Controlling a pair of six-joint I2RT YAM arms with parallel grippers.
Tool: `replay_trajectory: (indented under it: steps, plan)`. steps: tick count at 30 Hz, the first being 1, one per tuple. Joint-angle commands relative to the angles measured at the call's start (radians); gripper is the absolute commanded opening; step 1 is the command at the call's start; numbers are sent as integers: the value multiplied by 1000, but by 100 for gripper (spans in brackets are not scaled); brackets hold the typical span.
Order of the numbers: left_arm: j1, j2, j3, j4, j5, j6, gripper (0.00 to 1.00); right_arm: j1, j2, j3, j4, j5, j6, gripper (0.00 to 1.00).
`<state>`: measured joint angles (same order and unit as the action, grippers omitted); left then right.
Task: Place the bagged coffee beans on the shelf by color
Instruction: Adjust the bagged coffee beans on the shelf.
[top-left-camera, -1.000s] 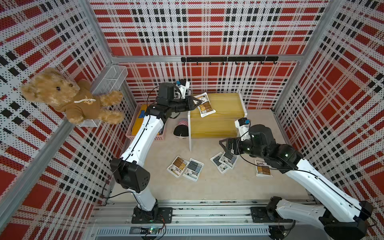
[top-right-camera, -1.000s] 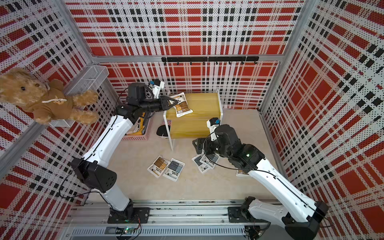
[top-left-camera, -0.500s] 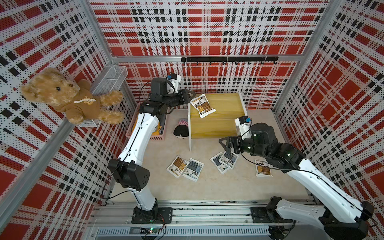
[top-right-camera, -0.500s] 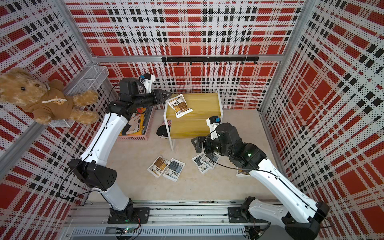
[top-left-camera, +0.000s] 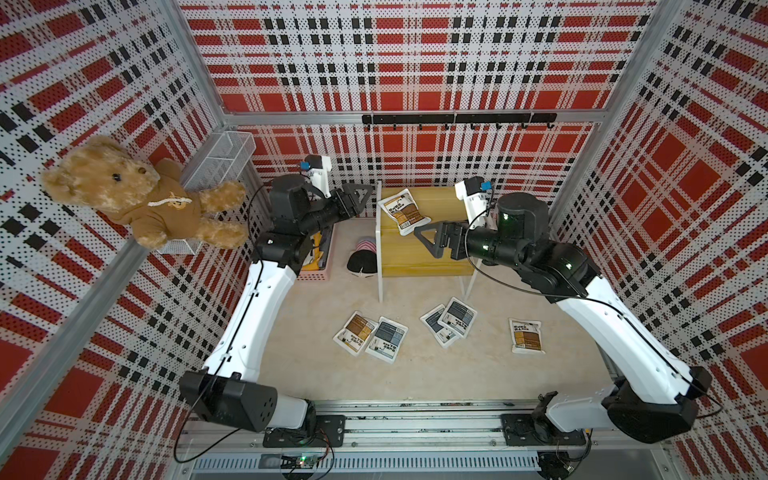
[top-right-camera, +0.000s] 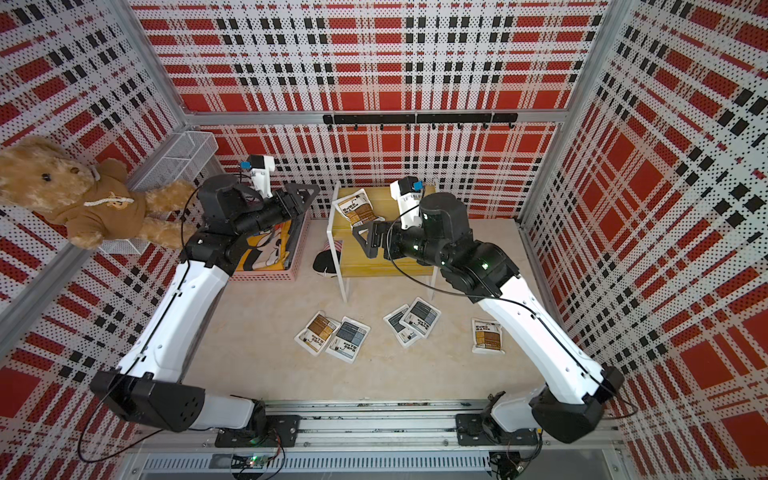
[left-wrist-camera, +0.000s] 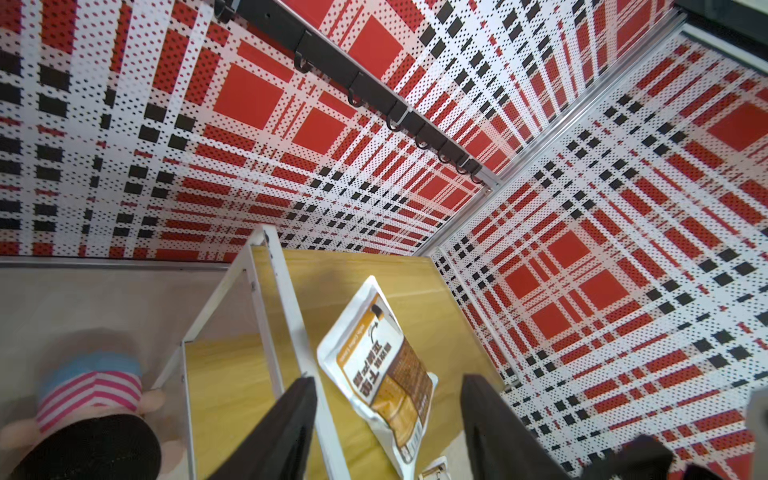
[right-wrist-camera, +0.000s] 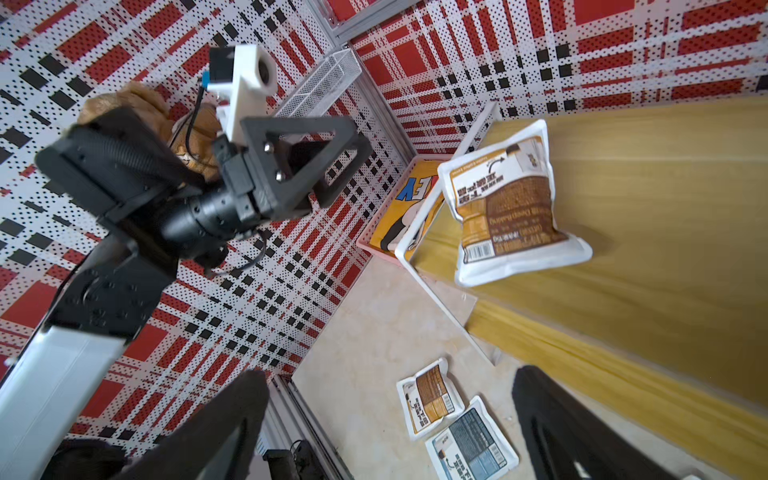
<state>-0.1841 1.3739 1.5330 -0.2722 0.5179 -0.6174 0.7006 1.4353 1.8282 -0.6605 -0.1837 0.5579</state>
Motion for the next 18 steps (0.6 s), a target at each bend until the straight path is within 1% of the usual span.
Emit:
replay_trajectory:
  steps: [1,4,6,10,14,18]
  plan:
    - [-16,-94,-149,150,-15,-80,63,-45,84,71,-32,-30,-33,100]
    - [-43,-191,-264,187,-57,-84,63,-79,139,99,-24,-42,-32,100]
    - [-55,-256,-324,194,-98,-83,69,-93,169,119,-28,-47,-38,100]
    - [-55,-342,-418,204,-98,-106,69,-108,210,134,-20,-59,-42,100]
    - [-55,-392,-467,186,-100,-106,69,-116,240,141,-18,-78,-39,100]
    - [-55,-412,-483,166,-101,-95,69,-115,261,134,-7,-107,-26,100]
